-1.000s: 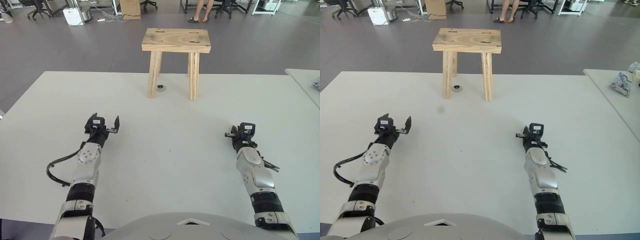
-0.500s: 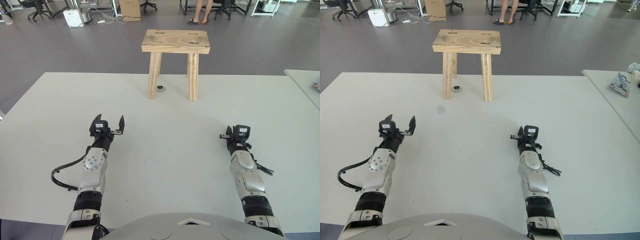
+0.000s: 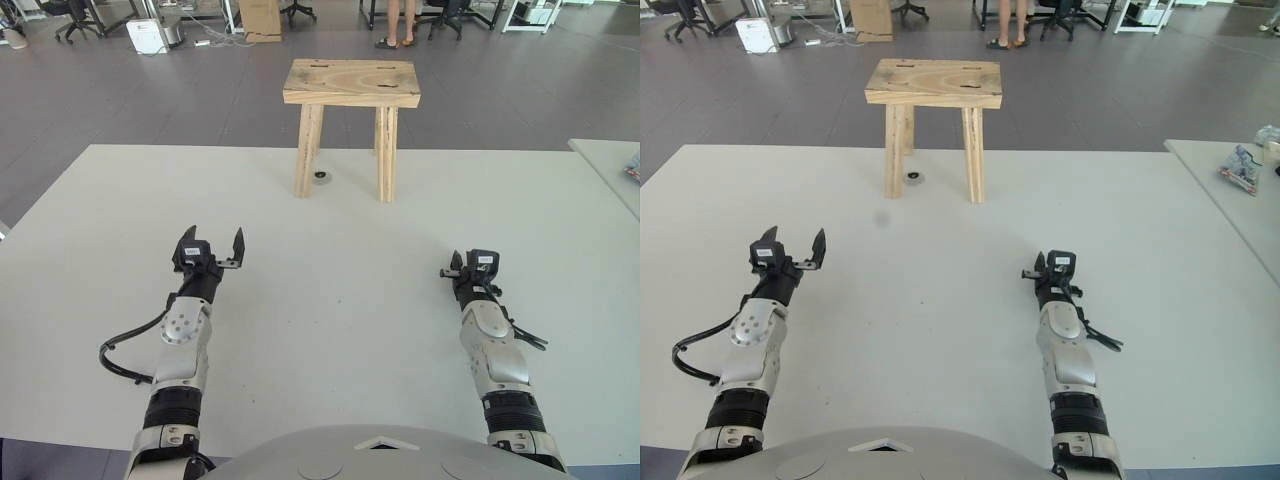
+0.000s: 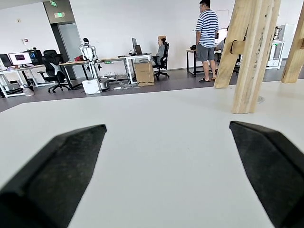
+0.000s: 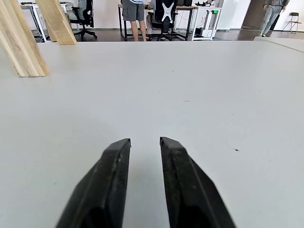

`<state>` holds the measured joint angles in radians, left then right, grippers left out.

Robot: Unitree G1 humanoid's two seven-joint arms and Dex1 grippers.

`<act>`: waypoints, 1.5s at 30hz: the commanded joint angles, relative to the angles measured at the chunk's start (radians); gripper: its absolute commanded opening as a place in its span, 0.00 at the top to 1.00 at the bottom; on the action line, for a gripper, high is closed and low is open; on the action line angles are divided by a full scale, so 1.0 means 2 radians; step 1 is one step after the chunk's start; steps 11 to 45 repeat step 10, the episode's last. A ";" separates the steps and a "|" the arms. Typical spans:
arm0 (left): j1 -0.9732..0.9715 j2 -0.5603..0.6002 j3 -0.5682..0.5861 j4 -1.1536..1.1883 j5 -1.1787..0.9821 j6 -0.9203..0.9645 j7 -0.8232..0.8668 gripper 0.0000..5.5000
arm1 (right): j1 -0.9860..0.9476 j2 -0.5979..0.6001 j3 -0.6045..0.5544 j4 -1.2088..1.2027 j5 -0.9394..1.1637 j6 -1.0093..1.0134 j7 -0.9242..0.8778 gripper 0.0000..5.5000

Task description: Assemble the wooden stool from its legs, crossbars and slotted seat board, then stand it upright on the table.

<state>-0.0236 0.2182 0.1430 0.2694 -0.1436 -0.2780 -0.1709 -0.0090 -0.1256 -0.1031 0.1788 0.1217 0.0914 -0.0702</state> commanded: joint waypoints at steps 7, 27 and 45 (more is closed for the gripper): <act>-0.008 -0.004 -0.006 0.005 0.014 -0.006 -0.006 0.13 | 0.005 0.016 0.000 0.012 -0.010 0.003 0.006 0.78; -0.017 -0.005 -0.011 0.011 0.016 -0.007 -0.012 0.13 | 0.001 0.023 -0.009 0.016 -0.002 0.002 0.001 0.78; -0.017 -0.005 -0.011 0.011 0.016 -0.007 -0.012 0.13 | 0.001 0.023 -0.009 0.016 -0.002 0.002 0.001 0.78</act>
